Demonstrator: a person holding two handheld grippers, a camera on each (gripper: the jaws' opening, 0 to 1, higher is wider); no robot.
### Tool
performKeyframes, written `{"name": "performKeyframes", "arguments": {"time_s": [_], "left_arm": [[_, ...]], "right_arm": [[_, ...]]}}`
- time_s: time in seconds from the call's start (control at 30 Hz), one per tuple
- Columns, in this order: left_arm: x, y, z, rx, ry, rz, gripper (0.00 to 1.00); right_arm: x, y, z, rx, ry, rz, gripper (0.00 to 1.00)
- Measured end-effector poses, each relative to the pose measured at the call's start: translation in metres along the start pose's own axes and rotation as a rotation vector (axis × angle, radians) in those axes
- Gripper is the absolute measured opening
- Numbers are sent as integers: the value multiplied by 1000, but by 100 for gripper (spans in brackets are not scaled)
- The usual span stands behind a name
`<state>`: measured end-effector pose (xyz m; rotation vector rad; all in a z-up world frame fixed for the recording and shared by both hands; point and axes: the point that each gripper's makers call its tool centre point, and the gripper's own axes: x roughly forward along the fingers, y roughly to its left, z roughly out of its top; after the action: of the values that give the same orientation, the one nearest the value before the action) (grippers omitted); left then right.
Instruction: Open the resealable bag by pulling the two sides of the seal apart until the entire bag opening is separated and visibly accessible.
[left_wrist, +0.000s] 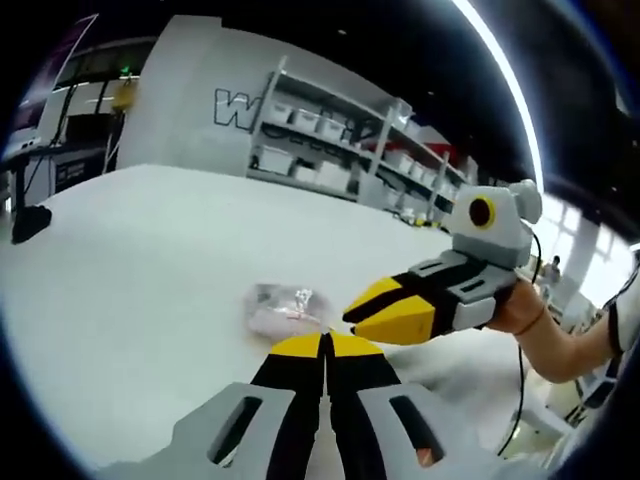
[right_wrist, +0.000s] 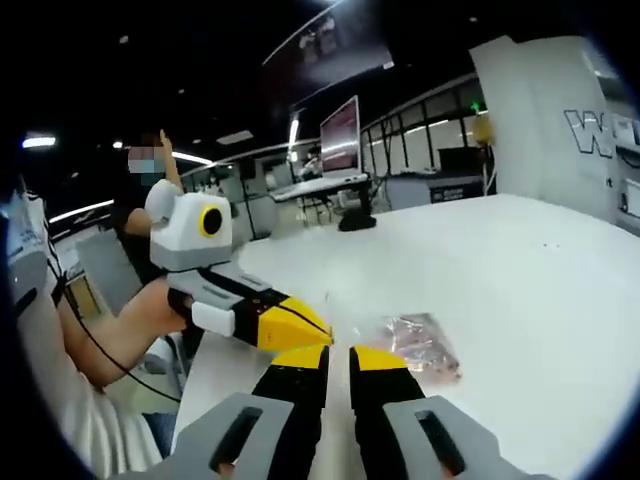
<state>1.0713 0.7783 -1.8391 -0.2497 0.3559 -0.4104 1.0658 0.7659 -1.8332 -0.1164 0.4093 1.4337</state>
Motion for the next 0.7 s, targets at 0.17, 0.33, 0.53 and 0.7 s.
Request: {"name": "performKeyframes", "arguments": {"time_s": [0.17,0.33,0.53,0.7], "left_arm": [[-1,-2,4,11,-13,-1,1],[-1,-4,5,21,-18,-3,1],[-1,-5,3,73,-9,1,1],[-1,-5,3,84,-5,-3,1]], "right_arm": [[1,4,-2,-1,4,7,5],[3,6,-2,-27,10,-1,5],[4,5,-5,-36,14,-10,0],[3,3,-6,-12,10,-12,0]]}}
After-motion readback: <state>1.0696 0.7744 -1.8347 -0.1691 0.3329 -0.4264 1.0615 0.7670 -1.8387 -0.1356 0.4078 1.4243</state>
